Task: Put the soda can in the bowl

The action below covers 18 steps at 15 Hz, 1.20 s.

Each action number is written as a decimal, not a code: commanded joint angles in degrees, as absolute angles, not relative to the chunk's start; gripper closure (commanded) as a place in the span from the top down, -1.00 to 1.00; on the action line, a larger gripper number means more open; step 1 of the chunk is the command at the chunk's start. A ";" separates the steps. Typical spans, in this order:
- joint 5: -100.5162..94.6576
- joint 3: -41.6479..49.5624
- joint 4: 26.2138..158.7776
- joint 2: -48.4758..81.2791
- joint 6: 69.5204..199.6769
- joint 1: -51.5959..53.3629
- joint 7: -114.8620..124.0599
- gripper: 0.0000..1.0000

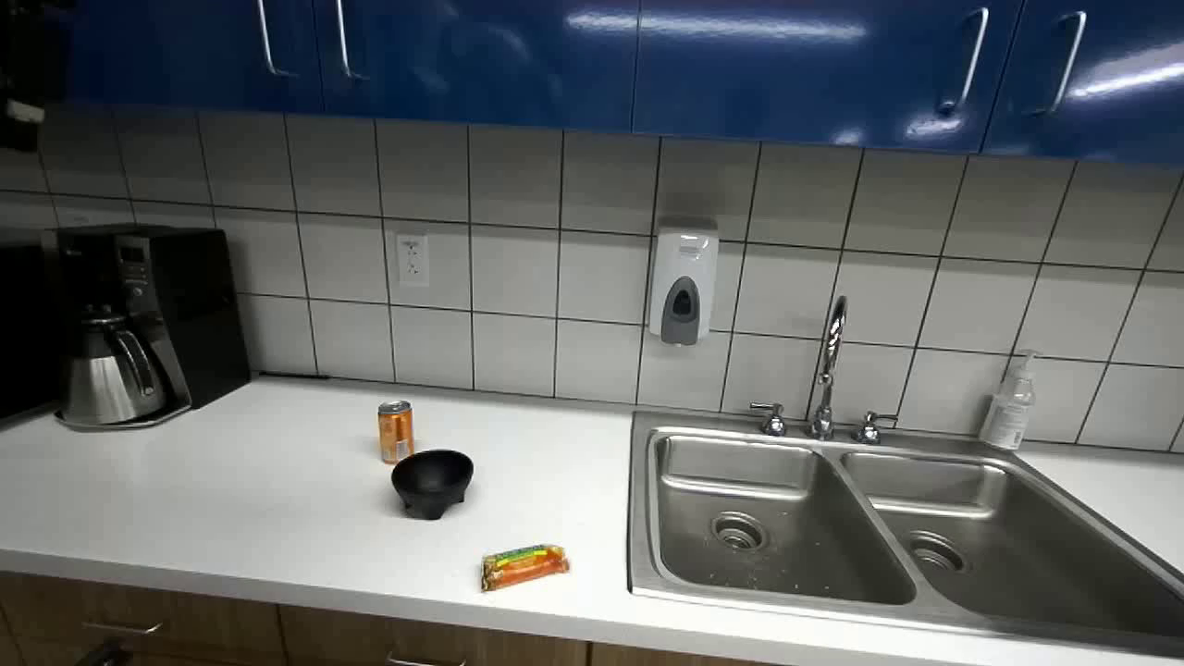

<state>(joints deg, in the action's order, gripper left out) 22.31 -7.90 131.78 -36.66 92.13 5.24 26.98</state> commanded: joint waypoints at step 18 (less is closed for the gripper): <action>14.53 -17.01 146.52 -32.14 104.08 4.24 29.18 1.00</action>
